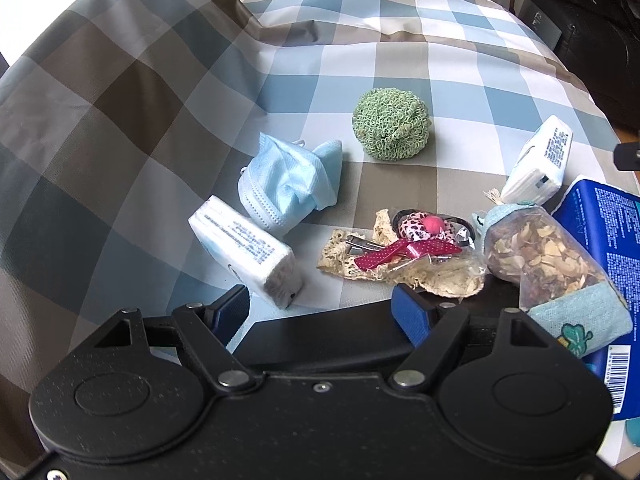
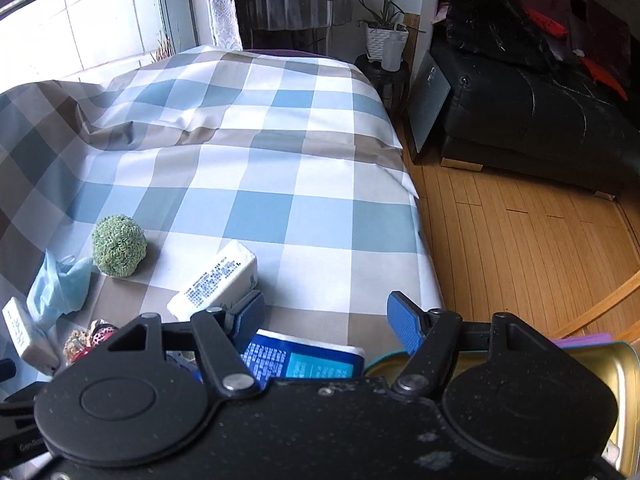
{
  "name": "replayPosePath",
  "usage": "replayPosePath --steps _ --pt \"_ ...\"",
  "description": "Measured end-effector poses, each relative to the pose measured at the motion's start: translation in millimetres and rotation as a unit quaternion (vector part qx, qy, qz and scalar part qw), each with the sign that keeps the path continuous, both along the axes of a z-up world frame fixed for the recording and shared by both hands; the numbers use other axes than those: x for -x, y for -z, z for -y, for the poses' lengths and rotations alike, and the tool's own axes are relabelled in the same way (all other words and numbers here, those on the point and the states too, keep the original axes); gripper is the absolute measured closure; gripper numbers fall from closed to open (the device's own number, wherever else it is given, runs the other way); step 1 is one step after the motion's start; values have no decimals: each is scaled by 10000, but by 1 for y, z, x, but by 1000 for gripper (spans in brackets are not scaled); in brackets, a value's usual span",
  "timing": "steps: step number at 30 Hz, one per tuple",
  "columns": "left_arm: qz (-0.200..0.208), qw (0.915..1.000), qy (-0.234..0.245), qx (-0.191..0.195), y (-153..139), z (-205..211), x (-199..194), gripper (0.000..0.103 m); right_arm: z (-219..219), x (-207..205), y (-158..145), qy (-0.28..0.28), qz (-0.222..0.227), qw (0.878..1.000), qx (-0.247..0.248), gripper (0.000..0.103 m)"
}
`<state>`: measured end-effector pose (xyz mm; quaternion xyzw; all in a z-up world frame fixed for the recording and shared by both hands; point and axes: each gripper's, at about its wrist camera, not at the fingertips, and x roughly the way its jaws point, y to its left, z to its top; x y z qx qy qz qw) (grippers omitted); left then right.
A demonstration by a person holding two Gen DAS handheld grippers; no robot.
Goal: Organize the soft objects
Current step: 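Grasp the blue face mask with left gripper while right gripper grasps the white tissue pack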
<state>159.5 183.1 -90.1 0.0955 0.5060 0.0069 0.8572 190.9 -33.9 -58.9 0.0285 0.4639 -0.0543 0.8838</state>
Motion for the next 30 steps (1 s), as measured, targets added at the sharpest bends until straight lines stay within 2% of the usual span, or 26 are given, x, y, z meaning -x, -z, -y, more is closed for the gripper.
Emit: replayPosePath --steps 5,10,20,22,24,26,30 --pt "101 9989 396 -237 1 5 3 30 -11 -21 31 -169 -370 9989 231 36" --pt "96 9971 644 -395 0 6 9 30 -11 -14 31 -298 -429 9986 87 36" --pt "-188 9930 1008 -593 -2 1 29 31 -22 20 30 -538 -619 9966 -28 36" --pt "-260 9927 1059 -512 -5 -2 31 33 -25 28 29 -640 -649 9958 -37 36" --pt "-269 9934 1077 -276 -13 -9 30 33 -26 34 26 -684 -626 9957 -53 36" --pt "-105 9946 1031 -31 -27 -17 26 33 -23 39 20 -641 -486 9966 -186 36" --pt "118 9962 842 212 -47 -31 4 32 -14 45 2 -487 -200 9970 -568 36"
